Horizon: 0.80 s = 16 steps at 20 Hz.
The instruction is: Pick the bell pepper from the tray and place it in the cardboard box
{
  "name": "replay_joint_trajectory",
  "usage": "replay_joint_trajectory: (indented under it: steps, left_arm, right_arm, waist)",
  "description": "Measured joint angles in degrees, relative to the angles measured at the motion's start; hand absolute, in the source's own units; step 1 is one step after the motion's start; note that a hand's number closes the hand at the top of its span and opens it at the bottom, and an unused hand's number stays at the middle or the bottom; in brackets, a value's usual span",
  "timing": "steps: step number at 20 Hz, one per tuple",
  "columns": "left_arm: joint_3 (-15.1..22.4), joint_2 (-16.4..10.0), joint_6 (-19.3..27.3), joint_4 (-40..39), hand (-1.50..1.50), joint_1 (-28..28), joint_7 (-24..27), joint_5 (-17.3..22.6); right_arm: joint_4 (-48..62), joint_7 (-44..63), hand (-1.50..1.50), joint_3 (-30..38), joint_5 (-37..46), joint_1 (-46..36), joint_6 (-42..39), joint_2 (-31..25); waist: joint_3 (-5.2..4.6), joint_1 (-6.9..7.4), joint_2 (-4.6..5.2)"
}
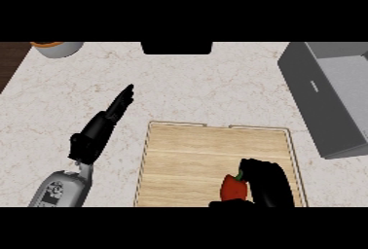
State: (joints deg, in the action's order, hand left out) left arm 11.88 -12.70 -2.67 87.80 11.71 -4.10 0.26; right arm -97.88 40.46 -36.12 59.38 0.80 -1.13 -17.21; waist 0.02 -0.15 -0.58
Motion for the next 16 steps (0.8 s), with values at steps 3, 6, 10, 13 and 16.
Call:
replay_joint_trajectory:
  steps: [3,6,10,13,16]
  left_arm:
    - [-0.09,-0.01,0.12,0.05,0.00,-0.29,0.04,-0.07]
    - [-0.35,-0.05,0.39,0.00,0.00,-0.80,0.29,-0.20]
    - [-0.66,-0.18,0.66,0.37,0.00,-1.59,0.25,-0.36]
    - [-0.75,-0.28,0.63,0.74,0.00,-2.15,0.32,-0.53]
    - [-1.68,-1.03,-0.25,1.20,0.00,-2.38,-0.03,0.27]
  right_arm:
    - [-2.04,-11.94,1.50,1.66,-2.95,0.65,1.22,-9.75]
    - [-3.39,-23.39,1.50,6.74,-6.37,1.63,5.34,-19.04]
    - [-3.32,-38.03,1.50,16.06,-14.27,4.46,11.84,-28.52]
    - [-3.98,-48.31,1.50,23.20,-22.48,8.43,14.38,-34.11]
    - [-4.50,-57.54,1.50,30.76,-31.30,12.14,14.23,-38.57]
  waist:
    - [0.15,-0.33,0.14]
    - [0.21,-1.09,0.24]
    - [0.20,-1.75,0.25]
    - [0.13,-2.14,0.18]
    - [0.07,-2.35,0.11]
